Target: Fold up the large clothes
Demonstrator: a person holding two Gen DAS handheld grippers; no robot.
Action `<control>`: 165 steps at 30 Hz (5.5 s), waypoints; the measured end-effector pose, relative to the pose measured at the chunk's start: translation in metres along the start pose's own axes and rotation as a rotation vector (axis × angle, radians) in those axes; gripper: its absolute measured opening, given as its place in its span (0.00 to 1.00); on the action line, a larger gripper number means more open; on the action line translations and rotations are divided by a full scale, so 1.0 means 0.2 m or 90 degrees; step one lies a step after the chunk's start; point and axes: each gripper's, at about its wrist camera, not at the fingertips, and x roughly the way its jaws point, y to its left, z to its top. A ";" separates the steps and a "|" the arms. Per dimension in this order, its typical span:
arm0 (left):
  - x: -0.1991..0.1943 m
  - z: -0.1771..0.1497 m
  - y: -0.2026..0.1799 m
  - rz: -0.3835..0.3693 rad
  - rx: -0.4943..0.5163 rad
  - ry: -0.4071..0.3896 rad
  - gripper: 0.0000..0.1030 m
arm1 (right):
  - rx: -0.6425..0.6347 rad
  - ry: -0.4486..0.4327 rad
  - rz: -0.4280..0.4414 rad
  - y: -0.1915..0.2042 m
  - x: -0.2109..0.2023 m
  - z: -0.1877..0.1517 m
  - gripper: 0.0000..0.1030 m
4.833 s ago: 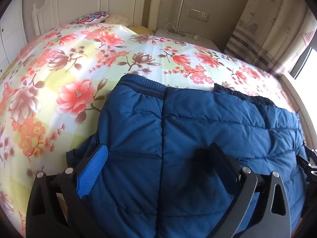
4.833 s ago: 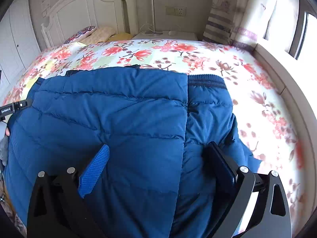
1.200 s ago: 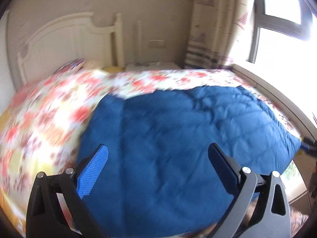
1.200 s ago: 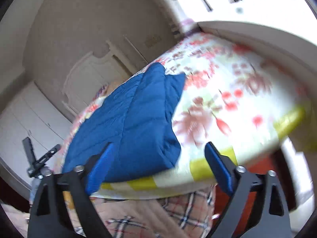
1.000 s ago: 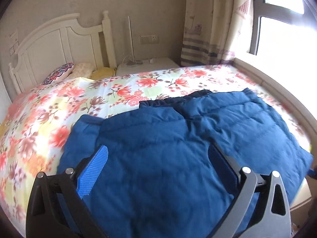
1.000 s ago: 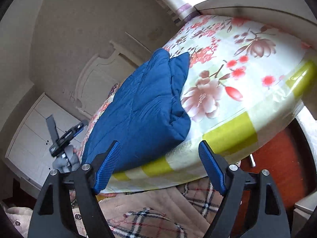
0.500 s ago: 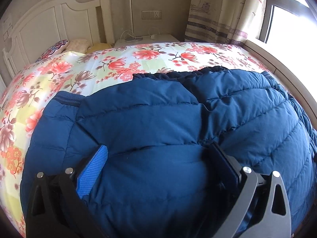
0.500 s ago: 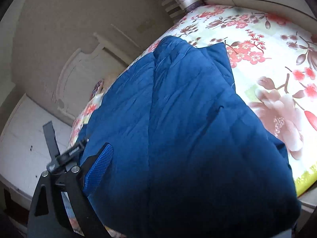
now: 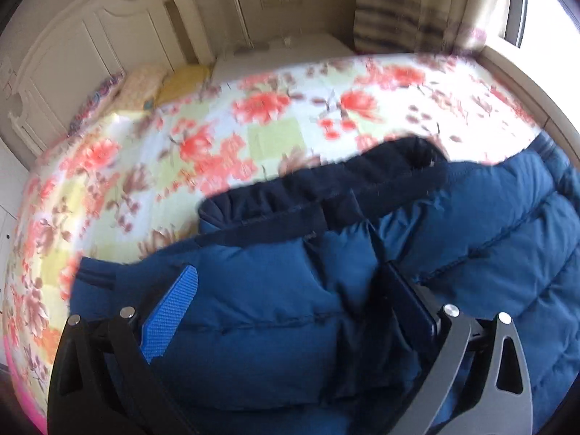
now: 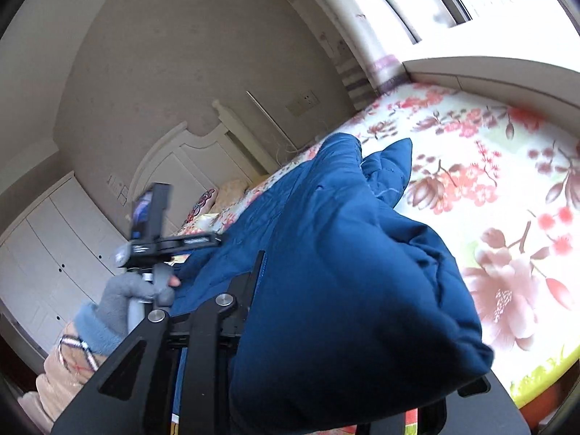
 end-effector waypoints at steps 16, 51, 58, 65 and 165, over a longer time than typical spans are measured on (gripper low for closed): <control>-0.91 -1.28 0.37 -0.221 0.006 -0.230 0.93 | -0.395 -0.080 -0.051 0.86 0.01 -0.04 0.36; -0.09 -0.32 1.00 -0.196 -0.010 -0.099 0.98 | -1.074 0.049 0.050 1.55 0.41 -1.32 0.57; -0.09 -0.37 1.01 -0.151 -0.010 -0.139 0.98 | -0.788 0.073 0.202 1.45 0.14 -0.81 0.61; -0.10 -0.38 1.04 -0.163 -0.030 -0.162 0.98 | -0.700 0.190 0.140 1.43 0.53 -0.81 0.57; -0.23 -0.50 1.05 0.084 -0.088 -0.157 0.98 | -0.599 0.236 0.094 1.25 0.81 -0.14 0.80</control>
